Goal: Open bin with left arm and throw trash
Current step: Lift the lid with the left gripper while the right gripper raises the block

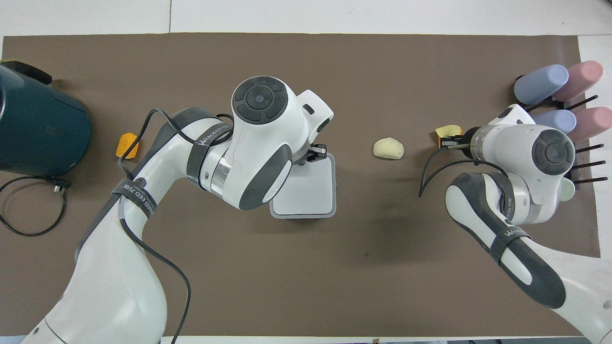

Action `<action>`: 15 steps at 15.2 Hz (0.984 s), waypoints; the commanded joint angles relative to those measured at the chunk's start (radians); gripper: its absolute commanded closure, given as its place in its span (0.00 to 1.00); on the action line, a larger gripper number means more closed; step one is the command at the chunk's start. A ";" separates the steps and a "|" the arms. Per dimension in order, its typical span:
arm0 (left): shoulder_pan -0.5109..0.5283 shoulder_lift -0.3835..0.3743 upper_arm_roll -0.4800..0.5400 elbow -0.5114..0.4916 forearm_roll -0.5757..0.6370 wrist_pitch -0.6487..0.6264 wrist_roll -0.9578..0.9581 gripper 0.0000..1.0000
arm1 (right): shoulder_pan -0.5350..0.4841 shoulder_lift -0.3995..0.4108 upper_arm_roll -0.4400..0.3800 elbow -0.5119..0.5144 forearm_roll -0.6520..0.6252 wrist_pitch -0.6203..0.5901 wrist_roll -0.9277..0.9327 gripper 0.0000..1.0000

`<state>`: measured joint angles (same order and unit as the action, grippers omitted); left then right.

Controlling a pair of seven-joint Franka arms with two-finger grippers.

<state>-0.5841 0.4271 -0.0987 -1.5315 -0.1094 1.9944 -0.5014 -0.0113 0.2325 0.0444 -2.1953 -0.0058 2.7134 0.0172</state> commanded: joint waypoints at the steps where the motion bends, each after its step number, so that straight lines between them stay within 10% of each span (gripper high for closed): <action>1: -0.019 -0.005 0.014 -0.073 0.014 0.044 0.012 1.00 | -0.006 -0.056 0.003 -0.004 0.009 -0.041 -0.022 1.00; 15: 0.099 -0.287 0.024 -0.027 -0.021 -0.311 0.164 1.00 | -0.018 -0.424 -0.009 0.136 0.010 -0.700 0.023 1.00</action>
<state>-0.5377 0.2076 -0.0770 -1.5347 -0.1110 1.7455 -0.4210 -0.0201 -0.1772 0.0353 -2.1117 -0.0049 2.1043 0.0297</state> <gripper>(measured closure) 0.991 0.894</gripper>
